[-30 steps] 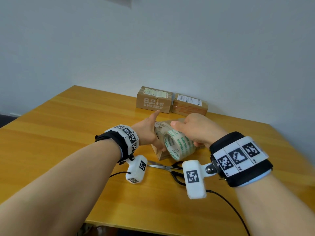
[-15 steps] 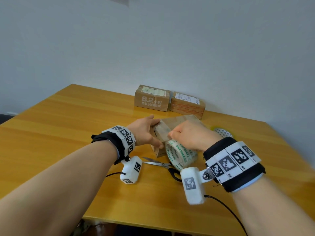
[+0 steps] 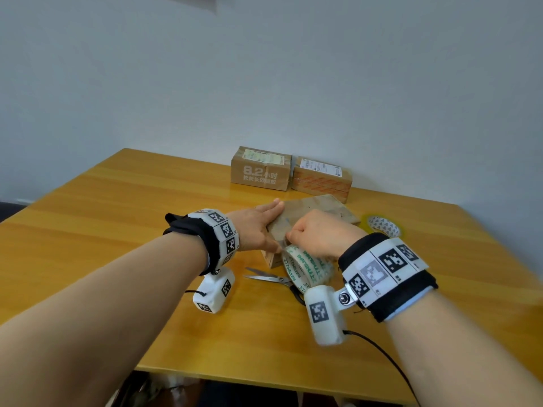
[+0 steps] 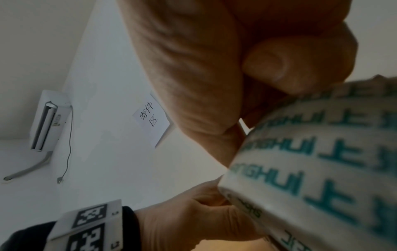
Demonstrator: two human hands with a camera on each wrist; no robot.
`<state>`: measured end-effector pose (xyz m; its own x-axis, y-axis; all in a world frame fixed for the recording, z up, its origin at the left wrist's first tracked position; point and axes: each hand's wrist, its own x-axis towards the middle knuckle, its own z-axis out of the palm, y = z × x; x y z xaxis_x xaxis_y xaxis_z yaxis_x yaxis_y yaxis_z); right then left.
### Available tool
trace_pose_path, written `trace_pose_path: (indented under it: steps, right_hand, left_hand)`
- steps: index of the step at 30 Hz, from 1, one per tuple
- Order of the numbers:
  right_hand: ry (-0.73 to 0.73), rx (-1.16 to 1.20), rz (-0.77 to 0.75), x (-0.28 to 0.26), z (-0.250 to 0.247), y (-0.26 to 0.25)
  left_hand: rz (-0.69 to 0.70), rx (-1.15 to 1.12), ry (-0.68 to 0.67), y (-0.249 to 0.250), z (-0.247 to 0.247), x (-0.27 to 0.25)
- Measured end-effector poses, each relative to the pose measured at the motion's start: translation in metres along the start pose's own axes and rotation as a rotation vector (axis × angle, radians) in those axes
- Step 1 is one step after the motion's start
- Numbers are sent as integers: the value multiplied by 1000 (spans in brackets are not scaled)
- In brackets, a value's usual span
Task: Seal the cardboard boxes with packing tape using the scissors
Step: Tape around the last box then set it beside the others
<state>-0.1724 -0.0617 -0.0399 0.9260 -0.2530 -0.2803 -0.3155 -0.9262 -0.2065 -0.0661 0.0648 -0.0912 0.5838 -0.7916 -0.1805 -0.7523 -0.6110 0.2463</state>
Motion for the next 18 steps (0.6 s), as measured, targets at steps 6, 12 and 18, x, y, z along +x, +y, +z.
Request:
trace_pose_path:
  steps: [6,12,18]
  right_hand:
    - [-17,75,11,-4,-2,0]
    - [-136,490,1,-15,0,10]
    - [-29,743,50,-14,6,22]
  left_hand:
    - [-64,12,-27,-3,2,7]
    - [-108,233,-17,2,-1,10]
    - [-51,283,80,-4,-6,11]
